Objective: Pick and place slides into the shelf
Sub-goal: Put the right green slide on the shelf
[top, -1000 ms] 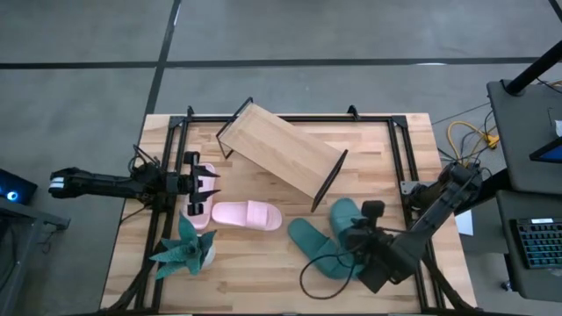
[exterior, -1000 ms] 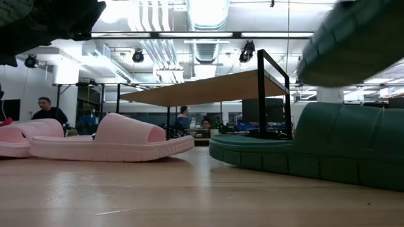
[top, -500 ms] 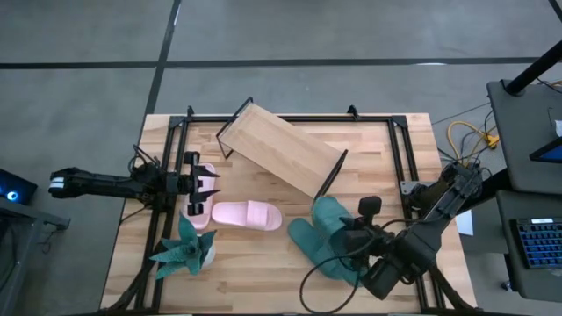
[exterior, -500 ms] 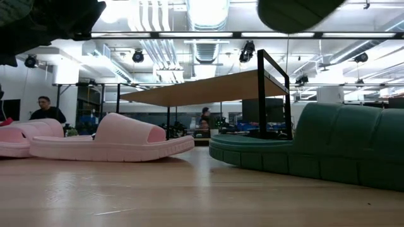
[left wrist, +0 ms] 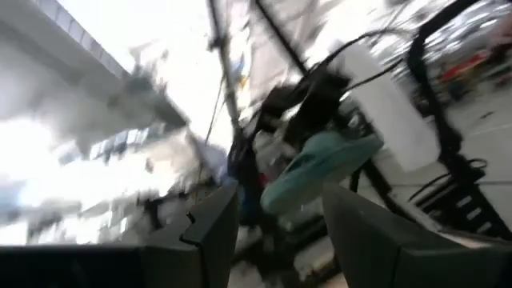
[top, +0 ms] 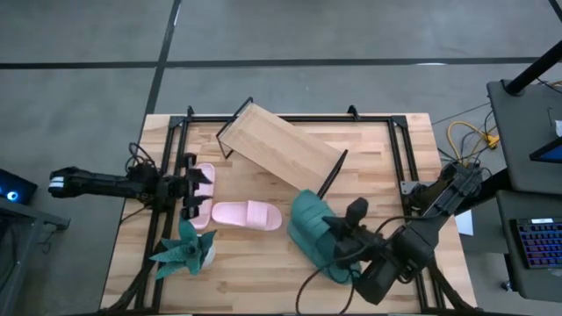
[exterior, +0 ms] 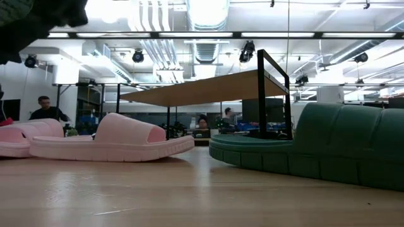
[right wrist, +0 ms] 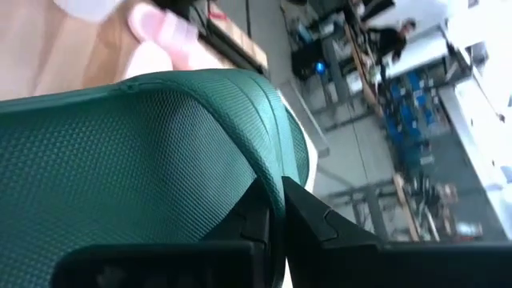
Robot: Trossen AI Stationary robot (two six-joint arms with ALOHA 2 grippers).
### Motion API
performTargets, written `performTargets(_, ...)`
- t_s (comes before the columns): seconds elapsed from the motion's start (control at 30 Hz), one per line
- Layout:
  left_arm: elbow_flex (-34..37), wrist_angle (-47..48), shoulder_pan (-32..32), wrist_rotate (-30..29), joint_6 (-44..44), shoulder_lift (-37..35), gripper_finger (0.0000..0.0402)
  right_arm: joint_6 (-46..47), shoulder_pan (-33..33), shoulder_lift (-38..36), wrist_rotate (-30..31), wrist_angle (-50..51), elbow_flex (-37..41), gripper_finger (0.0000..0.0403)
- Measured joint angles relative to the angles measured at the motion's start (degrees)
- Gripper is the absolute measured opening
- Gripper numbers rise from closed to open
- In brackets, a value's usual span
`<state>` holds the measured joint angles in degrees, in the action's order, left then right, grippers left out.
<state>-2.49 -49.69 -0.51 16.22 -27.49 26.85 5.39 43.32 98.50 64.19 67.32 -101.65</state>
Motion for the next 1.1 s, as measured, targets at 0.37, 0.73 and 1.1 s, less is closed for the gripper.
performTargets(0.37,-9.09,-0.28,0.01,1.60,-20.01,18.29,0.0167,-14.79,-6.28,-0.75,-3.08,-15.80,0.02,0.0011)
performTargets(0.73,-25.67,5.33,0.02,0.24,-25.32,34.51,0.0167,-13.79,-6.99,-0.96,-4.32,-14.72,0.04,0.0011)
performTargets(1.1,-34.47,5.75,2.11,0.53,-33.78,44.82,0.0167,-5.82,-7.29,-0.96,-4.33,-8.54,0.07,0.0012)
